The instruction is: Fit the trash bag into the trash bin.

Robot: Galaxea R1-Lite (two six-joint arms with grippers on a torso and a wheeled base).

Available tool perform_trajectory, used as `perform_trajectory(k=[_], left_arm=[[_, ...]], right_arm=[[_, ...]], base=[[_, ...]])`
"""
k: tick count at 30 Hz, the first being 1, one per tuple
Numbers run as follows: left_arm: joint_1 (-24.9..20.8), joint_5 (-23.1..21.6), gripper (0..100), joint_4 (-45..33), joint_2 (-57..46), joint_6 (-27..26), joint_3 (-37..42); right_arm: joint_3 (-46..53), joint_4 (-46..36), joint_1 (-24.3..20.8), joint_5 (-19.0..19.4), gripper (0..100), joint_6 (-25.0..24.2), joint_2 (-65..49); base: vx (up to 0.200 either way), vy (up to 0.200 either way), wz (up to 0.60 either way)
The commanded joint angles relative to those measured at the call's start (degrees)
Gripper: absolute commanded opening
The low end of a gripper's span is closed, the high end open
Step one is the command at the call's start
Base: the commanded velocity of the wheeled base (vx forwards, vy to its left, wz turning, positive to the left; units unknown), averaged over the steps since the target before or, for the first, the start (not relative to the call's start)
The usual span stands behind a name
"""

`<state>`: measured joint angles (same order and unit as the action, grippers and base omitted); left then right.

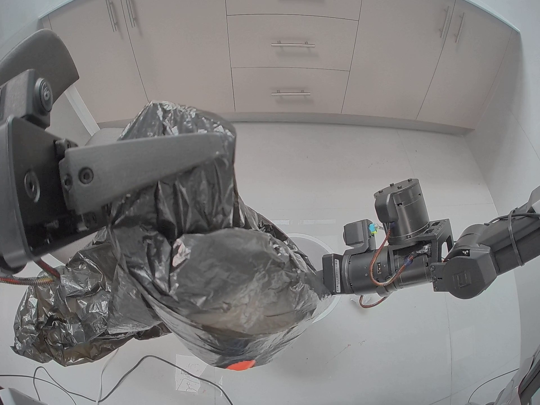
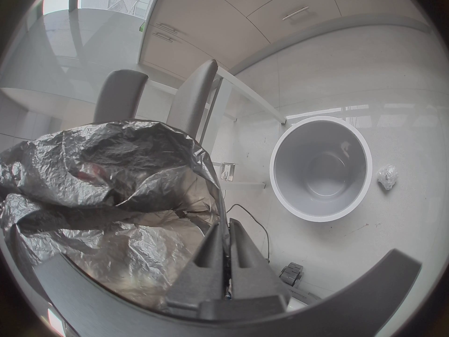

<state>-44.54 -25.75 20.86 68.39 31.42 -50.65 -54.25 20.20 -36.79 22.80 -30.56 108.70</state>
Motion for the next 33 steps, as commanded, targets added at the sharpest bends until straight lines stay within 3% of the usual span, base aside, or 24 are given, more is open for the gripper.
perform_trajectory(k=[1, 5, 7, 8, 9, 13, 15, 16, 17, 20, 25, 33], left_arm=[[0.1, -0.1, 0, 0.1, -0.4, 0.0, 1.0], [0.1, -1.9, 0, 0.1, -0.6, 0.0, 3.2], [0.3, -4.0, 0, 0.5, -0.3, 0.9, 4.2], [0.3, -4.0, 0, 0.5, -0.3, 0.9, 4.2], [0.3, -4.3, 0, 2.2, 0.3, 2.1, 4.9], [2.6, -4.8, 0, 6.3, 2.8, 3.0, 6.9], [2.6, -4.8, 0, 6.3, 2.8, 3.0, 6.9], [4.8, -7.8, 0, 8.5, 5.6, 3.2, 8.6], [5.3, -9.1, 0, 9.2, 6.5, 3.3, 9.2], [5.8, -12.0, 0, 13.2, 10.8, 3.5, 10.1], [5.6, -12.3, 0, 18.5, 18.7, 4.6, 9.0], [5.5, -14.0, 0, 24.3, 30.4, 4.9, 2.3]], right_arm=[[0.5, 0.1, 0.3, 0.0, 0, -0.1, -2.3], [1.8, 0.2, 2.0, 0.7, 0, -0.5, -7.9], [3.4, 1.2, 2.4, 4.9, 0, -1.1, -13.3], [3.4, 1.2, 2.4, 4.9, 0, -1.1, -13.3], [5.3, 2.2, 3.0, 8.8, 0, -1.3, -18.2], [10.7, 7.1, 3.6, 16.2, 0, -1.3, -26.1], [10.7, 7.1, 3.6, 16.2, 0, -1.3, -26.1], [15.8, 14.3, 4.6, 21.0, 0, -1.3, -30.2], [17.3, 16.3, 4.7, 22.2, 0, -1.3, -31.1], [21.0, 20.7, 4.9, 24.0, 0, -1.3, -33.3], [23.8, 21.9, 4.8, 24.8, 0, -0.3, -33.6], [25.2, 28.8, 6.7, 26.3, 0, 4.7, -25.5]], base=[[0.0, 0.0, 0.0], [0.0, 0.0, 0.0], [0.0, 0.0, 0.0], [0.0, 0.0, 0.0], [0.0, 0.0, 0.0], [0.0, 0.0, 0.0], [0.0, 0.0, 0.0], [0.0, 0.0, 0.0], [0.0, 0.0, 0.0], [0.0, 0.0, 0.0], [0.0, 0.0, 0.0], [0.0, 0.0, 0.0]])
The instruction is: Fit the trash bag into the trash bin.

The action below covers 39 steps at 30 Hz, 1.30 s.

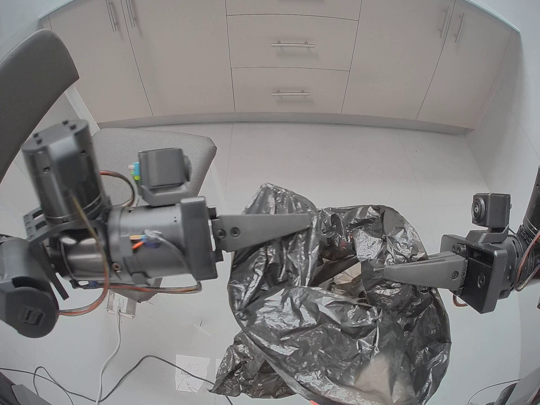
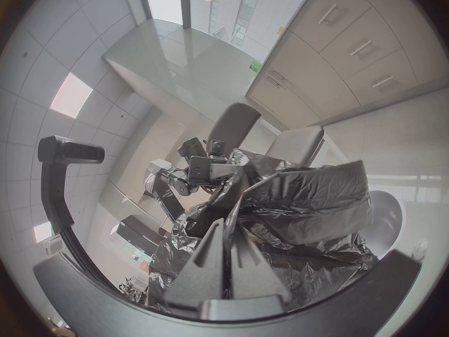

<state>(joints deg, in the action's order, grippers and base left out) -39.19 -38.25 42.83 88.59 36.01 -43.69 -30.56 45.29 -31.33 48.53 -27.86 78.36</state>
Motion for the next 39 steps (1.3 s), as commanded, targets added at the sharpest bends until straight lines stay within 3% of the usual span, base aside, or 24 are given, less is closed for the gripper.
perform_trajectory(k=[1, 8, 14, 24, 39], left_arm=[[0.3, -1.8, 0, 2.4, 10.9, 0.3, -5.3], [0.7, -2.3, 0, 2.5, 16.3, -0.2, -9.9], [1.4, -2.4, 0, 5.4, 18.4, -0.4, -11.2], [2.5, -2.4, 0, 6.7, 21.7, -0.4, -12.3], [2.5, -2.4, 0, 11.2, 26.6, -0.2, -13.1]], right_arm=[[1.6, 4.1, 1.4, 0.6, 0, 2.0, 5.2], [1.0, 5.9, 2.5, 0.5, 0, 4.4, 11.5], [1.4, 13.2, 3.2, 0.1, 0, 6.1, 17.2], [1.7, 20.5, 4.3, -7.4, 0, 6.5, 22.7], [3.1, 22.4, 10.7, -7.9, 0, 6.7, 23.6]], base=[[0.0, 0.0, 0.0], [0.0, 0.0, 0.0], [0.0, 0.0, 0.0], [0.0, 0.0, 0.0], [0.0, 0.0, 0.0]])
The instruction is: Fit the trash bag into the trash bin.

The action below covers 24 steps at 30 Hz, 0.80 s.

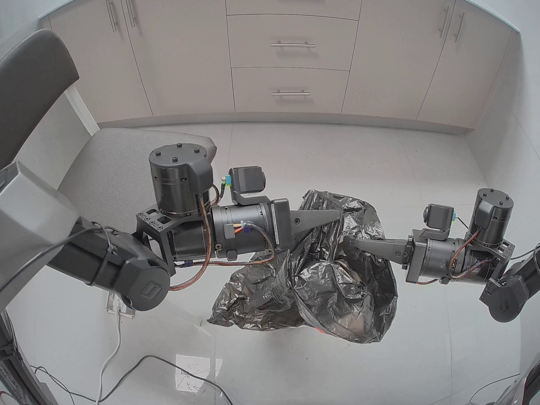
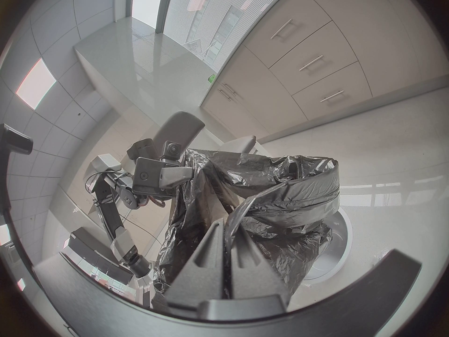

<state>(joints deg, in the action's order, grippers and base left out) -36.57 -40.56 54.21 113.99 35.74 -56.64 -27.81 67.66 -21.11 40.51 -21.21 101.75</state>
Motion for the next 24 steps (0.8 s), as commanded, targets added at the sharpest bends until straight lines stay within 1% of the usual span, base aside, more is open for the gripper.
perform_trajectory(k=[1, 3, 4, 5, 6, 9, 12, 15, 19, 20, 23, 24], left_arm=[[-0.5, 1.1, 0, 5.1, 5.0, -1.0, -0.4], [-0.7, 1.4, 0, 10.1, 7.2, -0.7, -0.5], [-0.7, 1.4, 0, 10.1, 7.2, -0.7, -0.5], [-1.0, 1.4, 0, 14.4, 8.9, -0.6, -0.1], [-1.4, 1.4, 0, 15.0, 9.2, -0.5, -0.1], [-2.2, 1.4, 0, 14.9, 9.4, -0.2, -0.1], [-2.2, 1.6, 0, 14.9, 9.2, -0.1, -0.1], [-2.0, 3.1, 0, 14.7, 8.1, -0.1, 0.9], [-1.9, 3.1, 0, 13.8, 6.4, -0.1, 2.4], [-1.9, 4.3, 0, 11.6, 6.0, -0.1, 2.6], [-1.9, 4.9, 0, 11.3, 6.0, -0.1, 2.4], [-1.7, 7.6, 0, 9.1, 6.4, -0.2, 0.7]], right_arm=[[0.6, 0.0, 1.4, -1.2, 0, 0.0, 0.4], [0.6, 0.0, 1.7, -2.0, 0, 0.1, 0.4], [0.7, 0.0, 1.7, -2.1, 0, 0.1, 0.5], [0.6, 0.0, 2.0, -2.5, 0, 0.3, 0.5], [0.6, 0.0, 2.1, -2.5, 0, 0.6, 0.5], [0.4, 0.0, 2.5, -2.8, 0, 2.8, 0.6], [0.5, 0.0, 2.5, -3.1, 0, 2.8, 0.7], [0.6, 0.0, 2.3, -3.1, 0, 2.8, 0.8], [0.3, 0.0, 2.0, -3.1, 0, 2.7, 0.8], [0.2, 0.0, 1.7, -3.2, 0, 2.8, 0.7], [0.2, 0.0, 1.7, -3.3, 0, 2.8, 0.7], [0.0, 0.0, 1.7, -3.9, 0, 2.8, 1.0]], base=[[0.0, 0.0, 0.0], [0.0, 0.0, 0.0], [0.0, 0.0, 0.0], [0.0, 0.0, 0.0], [0.0, 0.0, 0.0], [0.0, 0.0, 0.0], [0.0, 0.0, 0.0], [0.0, 0.0, 0.0], [0.0, 0.0, 0.0], [0.0, 0.0, 0.0], [0.0, 0.0, 0.0], [0.0, 0.0, 0.0]])
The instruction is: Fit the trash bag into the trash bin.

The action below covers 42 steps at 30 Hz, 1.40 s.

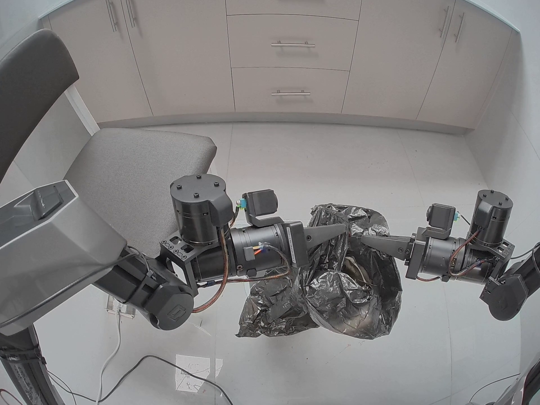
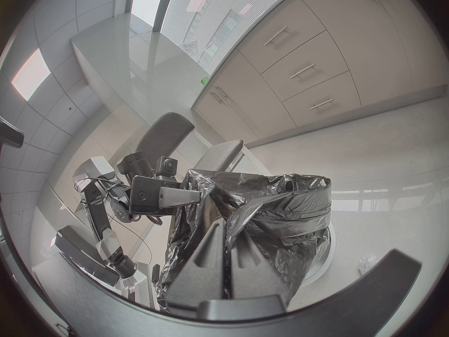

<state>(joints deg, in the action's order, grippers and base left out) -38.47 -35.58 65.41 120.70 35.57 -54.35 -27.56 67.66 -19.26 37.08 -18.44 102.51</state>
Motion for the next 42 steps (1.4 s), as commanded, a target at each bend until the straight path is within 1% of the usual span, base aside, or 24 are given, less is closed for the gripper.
perform_trajectory(k=[1, 2, 3, 4, 10, 14, 15, 19, 25, 37, 42], left_arm=[[0.2, 3.1, 0, -2.7, -0.2, -0.1, -2.1], [0.2, 4.6, 0, -3.9, -0.2, -0.1, -3.0], [0.2, 4.7, 0, -4.0, -0.2, -0.1, -3.0], [-0.1, 6.8, 0, -5.5, 0.0, -0.6, -4.2], [0.0, 9.5, 0, -6.4, 2.1, -0.9, -7.5], [0.1, 9.5, 0, -6.9, 1.6, -0.9, -7.0], [-0.3, 9.4, 0, -6.9, 0.1, -1.6, -5.5], [-1.3, 9.4, 0, -7.5, -1.9, -5.2, -4.2], [-0.8, 9.4, 0, -7.5, -1.8, -5.2, -4.2], [-0.9, 9.4, 0, -7.3, -1.4, -5.3, -4.2], [-1.3, 9.4, 0, -7.1, -1.5, -5.4, -3.3]], right_arm=[[-0.3, 0.0, -0.2, -0.6, 0, 0.0, 0.3], [-0.3, 0.0, -0.2, -0.9, 0, 0.0, 0.6], [-0.3, 0.0, -0.2, -0.9, 0, 0.0, 0.6], [-0.2, 0.0, -0.2, -1.0, 0, 0.1, 0.7], [-0.4, 0.0, -0.4, -1.0, 0, 0.1, 1.0], [-0.4, 0.0, -0.4, -1.0, 0, 0.1, 1.0], [-0.4, 0.0, -0.4, -1.0, 0, 0.0, 1.1], [-0.7, 0.0, -0.5, -1.0, 0, 0.0, 1.4], [-0.6, 0.0, -0.9, -1.1, 0, -0.1, 1.1], [-0.6, 0.0, -0.9, -1.1, 0, -0.2, 1.2], [-0.3, 0.0, -1.0, -1.0, 0, -0.3, 1.3]], base=[[0.0, 0.0, 0.0], [0.0, 0.0, 0.0], [0.0, 0.0, 0.0], [0.0, 0.0, 0.0], [0.0, 0.0, 0.0], [0.0, 0.0, 0.0], [0.0, 0.0, 0.0], [0.0, 0.0, 0.0], [0.0, 0.0, 0.0], [0.2, 0.0, 0.0], [0.0, 0.0, 0.0]])
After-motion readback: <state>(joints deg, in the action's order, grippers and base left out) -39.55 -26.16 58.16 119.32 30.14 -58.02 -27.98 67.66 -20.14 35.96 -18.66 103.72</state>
